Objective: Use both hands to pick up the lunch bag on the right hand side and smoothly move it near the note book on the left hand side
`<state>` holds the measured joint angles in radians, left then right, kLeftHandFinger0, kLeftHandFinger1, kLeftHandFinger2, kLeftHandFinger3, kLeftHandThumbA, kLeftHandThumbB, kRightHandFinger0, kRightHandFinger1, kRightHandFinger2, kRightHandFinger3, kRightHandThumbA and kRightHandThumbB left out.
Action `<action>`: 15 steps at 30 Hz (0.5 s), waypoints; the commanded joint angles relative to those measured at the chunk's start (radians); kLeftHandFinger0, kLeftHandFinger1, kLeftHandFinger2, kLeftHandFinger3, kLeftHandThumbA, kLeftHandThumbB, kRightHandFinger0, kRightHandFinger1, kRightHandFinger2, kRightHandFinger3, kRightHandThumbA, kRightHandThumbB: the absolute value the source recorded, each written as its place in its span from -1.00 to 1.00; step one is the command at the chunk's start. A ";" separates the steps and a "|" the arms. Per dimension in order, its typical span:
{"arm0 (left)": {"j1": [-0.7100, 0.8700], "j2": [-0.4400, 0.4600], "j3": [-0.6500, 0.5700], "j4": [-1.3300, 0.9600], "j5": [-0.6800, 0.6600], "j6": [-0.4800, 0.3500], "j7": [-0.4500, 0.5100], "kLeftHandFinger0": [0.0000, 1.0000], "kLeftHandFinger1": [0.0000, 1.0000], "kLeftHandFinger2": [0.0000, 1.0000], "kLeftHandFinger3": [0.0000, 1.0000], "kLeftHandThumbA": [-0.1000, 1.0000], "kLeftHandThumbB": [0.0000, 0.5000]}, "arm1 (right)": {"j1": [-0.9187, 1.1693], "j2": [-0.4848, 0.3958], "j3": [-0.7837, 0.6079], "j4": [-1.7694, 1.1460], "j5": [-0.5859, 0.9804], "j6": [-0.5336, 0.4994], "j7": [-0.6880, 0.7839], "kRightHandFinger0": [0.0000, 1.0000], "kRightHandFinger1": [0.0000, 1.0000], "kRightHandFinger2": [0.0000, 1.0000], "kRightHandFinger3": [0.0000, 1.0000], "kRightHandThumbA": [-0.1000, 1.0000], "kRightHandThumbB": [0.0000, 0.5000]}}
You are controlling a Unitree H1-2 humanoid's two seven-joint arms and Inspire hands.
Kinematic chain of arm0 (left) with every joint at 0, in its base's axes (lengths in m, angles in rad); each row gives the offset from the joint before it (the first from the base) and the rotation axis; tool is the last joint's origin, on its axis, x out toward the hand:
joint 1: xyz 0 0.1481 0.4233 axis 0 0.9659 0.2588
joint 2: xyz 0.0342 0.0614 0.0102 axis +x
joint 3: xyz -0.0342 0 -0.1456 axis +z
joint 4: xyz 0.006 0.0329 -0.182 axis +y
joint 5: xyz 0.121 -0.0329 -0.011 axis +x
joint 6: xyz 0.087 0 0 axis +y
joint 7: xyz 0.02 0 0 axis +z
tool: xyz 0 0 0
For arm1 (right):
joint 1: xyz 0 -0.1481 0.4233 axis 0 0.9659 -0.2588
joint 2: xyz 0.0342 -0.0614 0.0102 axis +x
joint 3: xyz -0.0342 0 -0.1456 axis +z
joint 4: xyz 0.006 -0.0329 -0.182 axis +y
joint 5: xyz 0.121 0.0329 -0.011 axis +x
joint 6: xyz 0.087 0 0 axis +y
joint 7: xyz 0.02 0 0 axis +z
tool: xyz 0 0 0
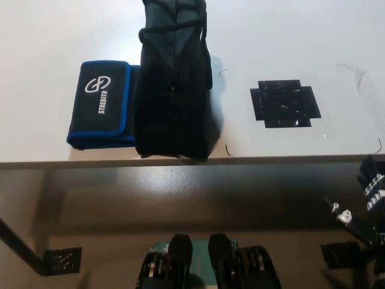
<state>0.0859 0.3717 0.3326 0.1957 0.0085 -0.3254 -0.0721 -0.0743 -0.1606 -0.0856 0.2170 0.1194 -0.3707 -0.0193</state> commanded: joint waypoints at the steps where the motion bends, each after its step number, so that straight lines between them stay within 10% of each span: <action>1: 0.012 0.013 0.028 0.010 0.004 -0.145 0.056 1.00 1.00 1.00 1.00 1.00 -0.28 | 0.010 -0.006 -0.011 -0.030 0.032 -0.089 0.039 1.00 1.00 1.00 1.00 1.00 -0.50; 15: -0.006 0.009 0.027 0.024 0.020 -0.145 0.091 1.00 1.00 1.00 1.00 1.00 -0.29 | -0.049 -0.011 -0.014 0.048 0.010 -0.099 0.048 1.00 1.00 1.00 1.00 1.00 -0.70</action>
<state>0.0866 0.3643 0.3481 0.2273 0.0142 -0.4198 -0.0308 -0.0867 -0.1599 -0.0867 0.2680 0.1258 -0.3934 0.0009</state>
